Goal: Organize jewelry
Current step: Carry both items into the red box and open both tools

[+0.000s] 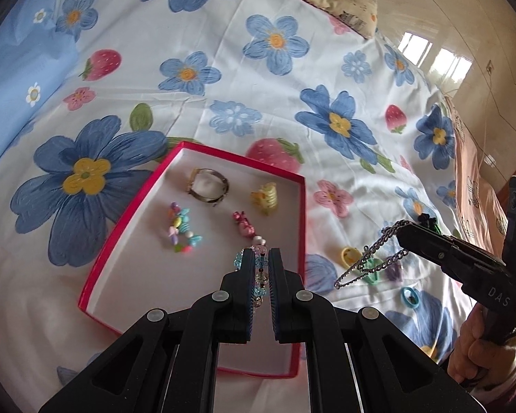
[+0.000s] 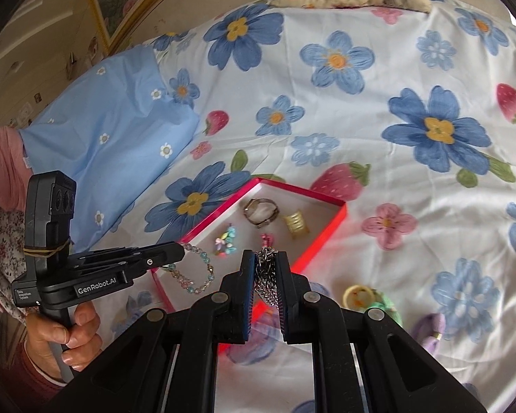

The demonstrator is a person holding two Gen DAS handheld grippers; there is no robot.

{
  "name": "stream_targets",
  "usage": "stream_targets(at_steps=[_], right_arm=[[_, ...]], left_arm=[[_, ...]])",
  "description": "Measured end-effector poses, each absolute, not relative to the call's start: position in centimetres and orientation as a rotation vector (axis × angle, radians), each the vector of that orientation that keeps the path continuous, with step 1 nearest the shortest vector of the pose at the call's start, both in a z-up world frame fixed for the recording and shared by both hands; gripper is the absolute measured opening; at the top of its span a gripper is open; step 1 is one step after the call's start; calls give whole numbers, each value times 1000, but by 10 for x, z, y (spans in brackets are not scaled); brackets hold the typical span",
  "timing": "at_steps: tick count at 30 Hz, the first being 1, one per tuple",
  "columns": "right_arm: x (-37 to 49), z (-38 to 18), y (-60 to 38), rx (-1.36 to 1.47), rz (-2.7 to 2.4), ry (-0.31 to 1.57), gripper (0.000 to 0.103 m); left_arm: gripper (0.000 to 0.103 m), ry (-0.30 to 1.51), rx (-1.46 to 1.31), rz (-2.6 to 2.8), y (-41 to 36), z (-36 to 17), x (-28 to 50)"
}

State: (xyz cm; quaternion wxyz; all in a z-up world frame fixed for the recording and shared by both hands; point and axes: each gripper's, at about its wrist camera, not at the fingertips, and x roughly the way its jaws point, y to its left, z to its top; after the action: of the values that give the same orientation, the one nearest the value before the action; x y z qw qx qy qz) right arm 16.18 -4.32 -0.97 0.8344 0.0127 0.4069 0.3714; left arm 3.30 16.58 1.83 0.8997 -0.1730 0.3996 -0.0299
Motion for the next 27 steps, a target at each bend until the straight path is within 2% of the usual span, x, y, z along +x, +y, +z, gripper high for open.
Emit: stream_targets(at_steps=[11, 27], right_arm=[[174, -34, 12, 17, 854, 913, 11], [188, -108, 53, -98, 835, 1077, 11]], left_arm=[[7, 858, -392, -20, 189, -4, 60], [7, 975, -419, 105, 218, -69, 94]])
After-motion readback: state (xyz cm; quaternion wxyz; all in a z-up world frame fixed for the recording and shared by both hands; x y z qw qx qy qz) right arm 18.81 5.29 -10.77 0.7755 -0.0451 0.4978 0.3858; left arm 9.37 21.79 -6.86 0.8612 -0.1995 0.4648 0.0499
